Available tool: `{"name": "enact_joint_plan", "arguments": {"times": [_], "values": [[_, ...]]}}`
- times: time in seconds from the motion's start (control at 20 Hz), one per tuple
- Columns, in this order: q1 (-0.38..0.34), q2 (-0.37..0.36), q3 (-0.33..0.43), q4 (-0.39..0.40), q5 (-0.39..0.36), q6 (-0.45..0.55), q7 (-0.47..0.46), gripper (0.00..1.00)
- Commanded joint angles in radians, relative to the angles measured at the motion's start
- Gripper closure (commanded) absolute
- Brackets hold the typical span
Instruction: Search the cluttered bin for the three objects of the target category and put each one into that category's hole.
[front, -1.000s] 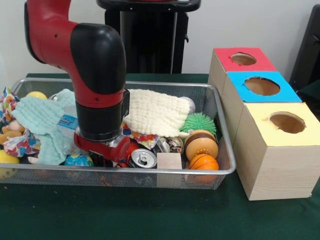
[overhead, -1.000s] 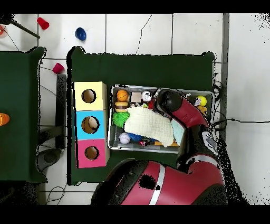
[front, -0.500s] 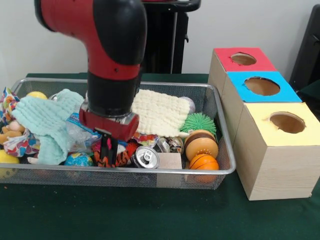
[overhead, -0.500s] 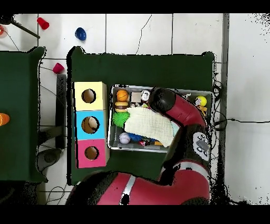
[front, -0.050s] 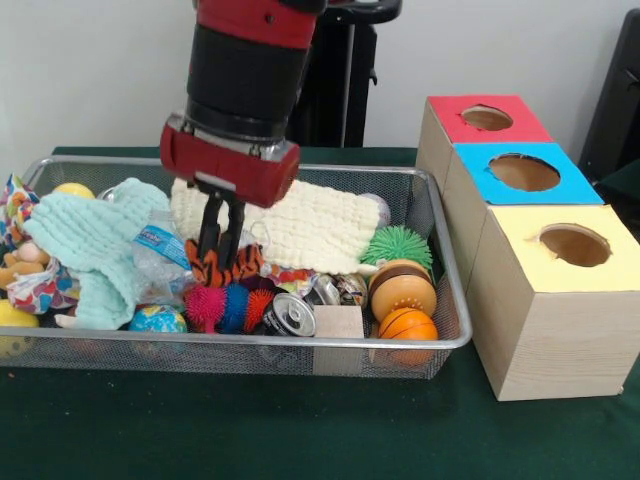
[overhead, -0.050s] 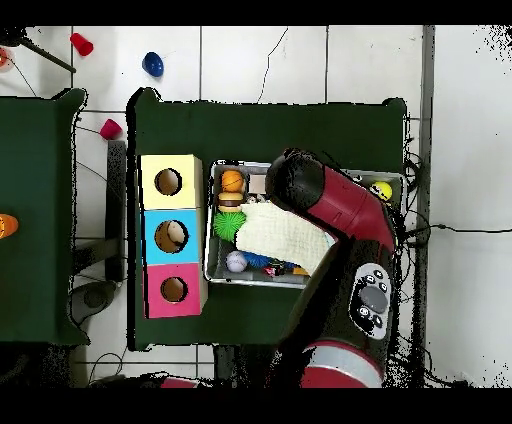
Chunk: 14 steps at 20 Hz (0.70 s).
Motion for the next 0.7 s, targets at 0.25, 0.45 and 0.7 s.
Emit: {"name": "enact_joint_plan", "arguments": {"times": [0.25, 0.45, 0.7], "values": [[0.063, -0.083, -0.061, 0.142, 0.118, 0.267, 0.443, 1.00], [0.095, -0.113, -0.066, 0.180, 0.143, 0.293, 0.481, 1.00], [0.158, -0.175, -0.105, 0.216, 0.121, 0.261, 0.507, 1.00]]}}
